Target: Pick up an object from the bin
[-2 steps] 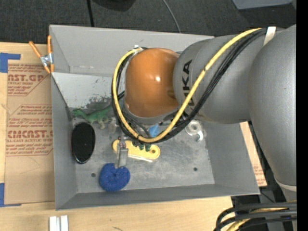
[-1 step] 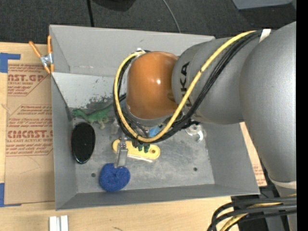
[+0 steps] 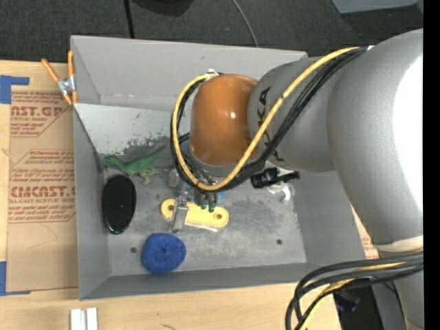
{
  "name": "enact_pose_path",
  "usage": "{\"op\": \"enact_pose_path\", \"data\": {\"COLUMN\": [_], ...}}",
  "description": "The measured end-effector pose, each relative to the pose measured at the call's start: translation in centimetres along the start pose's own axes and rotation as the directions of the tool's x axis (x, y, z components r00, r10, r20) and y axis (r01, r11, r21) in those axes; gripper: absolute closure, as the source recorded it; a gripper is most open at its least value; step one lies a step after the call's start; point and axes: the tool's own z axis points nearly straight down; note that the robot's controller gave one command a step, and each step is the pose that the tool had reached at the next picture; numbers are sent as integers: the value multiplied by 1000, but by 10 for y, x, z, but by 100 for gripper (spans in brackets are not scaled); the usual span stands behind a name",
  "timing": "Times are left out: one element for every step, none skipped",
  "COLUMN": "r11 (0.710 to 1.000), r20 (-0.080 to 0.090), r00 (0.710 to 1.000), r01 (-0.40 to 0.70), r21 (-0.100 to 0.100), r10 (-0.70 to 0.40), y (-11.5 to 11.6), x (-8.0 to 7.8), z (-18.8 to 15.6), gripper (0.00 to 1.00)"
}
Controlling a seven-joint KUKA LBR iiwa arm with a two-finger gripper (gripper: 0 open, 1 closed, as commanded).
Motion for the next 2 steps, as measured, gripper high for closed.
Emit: {"op": "enact_pose_path", "data": {"r11": [999,965], "r20": [0,2], "r00": [999,965], "r01": [52,264], "r21": [3,1], "r10": [-52,-264], "y": [-15,-25], "x": [-8,-13], "z": [12,20], "gripper": [0,0]}}
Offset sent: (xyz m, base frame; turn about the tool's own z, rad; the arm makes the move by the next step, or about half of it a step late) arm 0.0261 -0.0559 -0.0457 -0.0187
